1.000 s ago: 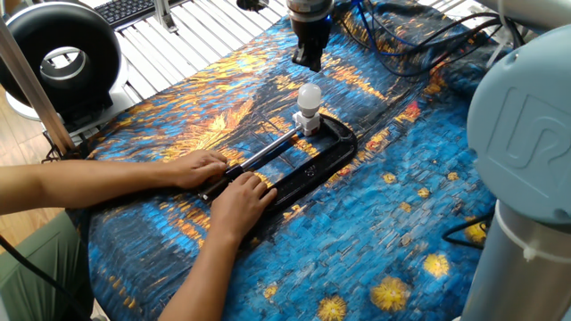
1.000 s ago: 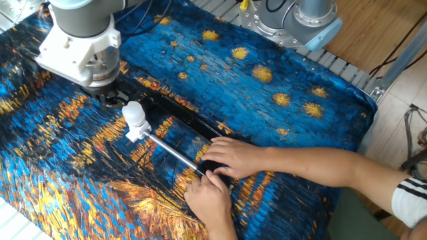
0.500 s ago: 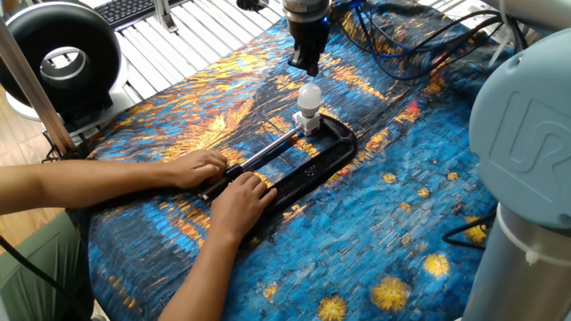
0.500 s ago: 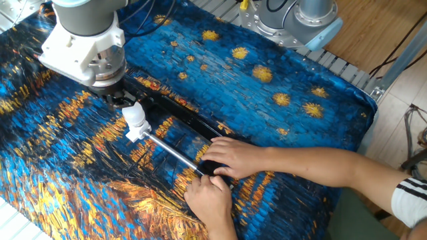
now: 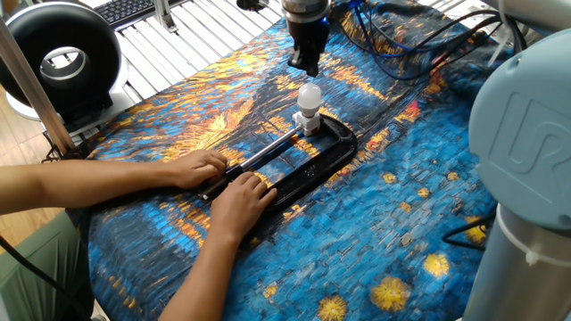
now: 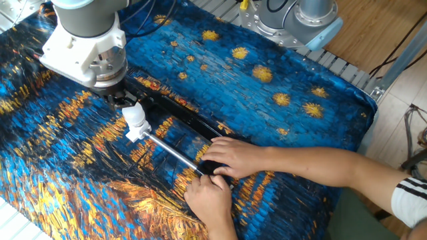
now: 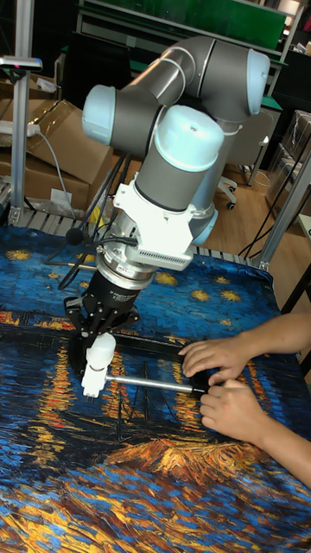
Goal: Install the light bulb by rotating it
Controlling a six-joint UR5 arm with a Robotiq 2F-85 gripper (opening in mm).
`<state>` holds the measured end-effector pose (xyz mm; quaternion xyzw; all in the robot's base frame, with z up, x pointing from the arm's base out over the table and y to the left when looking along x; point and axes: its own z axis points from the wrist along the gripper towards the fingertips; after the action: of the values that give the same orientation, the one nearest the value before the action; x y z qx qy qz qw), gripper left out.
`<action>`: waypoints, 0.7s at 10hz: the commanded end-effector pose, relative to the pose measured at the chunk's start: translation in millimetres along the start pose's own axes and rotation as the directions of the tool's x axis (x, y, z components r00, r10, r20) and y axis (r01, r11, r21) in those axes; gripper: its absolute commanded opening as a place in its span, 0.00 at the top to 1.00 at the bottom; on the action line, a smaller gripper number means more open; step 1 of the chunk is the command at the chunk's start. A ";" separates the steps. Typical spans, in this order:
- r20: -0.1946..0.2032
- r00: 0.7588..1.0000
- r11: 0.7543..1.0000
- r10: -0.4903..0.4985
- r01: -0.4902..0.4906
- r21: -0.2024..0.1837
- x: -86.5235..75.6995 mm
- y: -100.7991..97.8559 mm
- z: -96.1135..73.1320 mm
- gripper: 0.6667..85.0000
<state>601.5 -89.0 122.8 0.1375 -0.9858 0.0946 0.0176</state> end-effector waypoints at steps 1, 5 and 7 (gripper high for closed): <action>0.004 0.999 0.999 0.038 -0.038 -0.018 -1.2 3.9 -1.0 1.00; 0.002 0.997 0.997 0.073 -0.073 -0.036 11.2 13.3 -7.5 1.00; 0.008 0.996 0.996 0.087 -0.087 -0.025 23.8 16.5 -15.3 1.00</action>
<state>585.6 -80.6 129.5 0.1057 -0.9906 0.0855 0.0150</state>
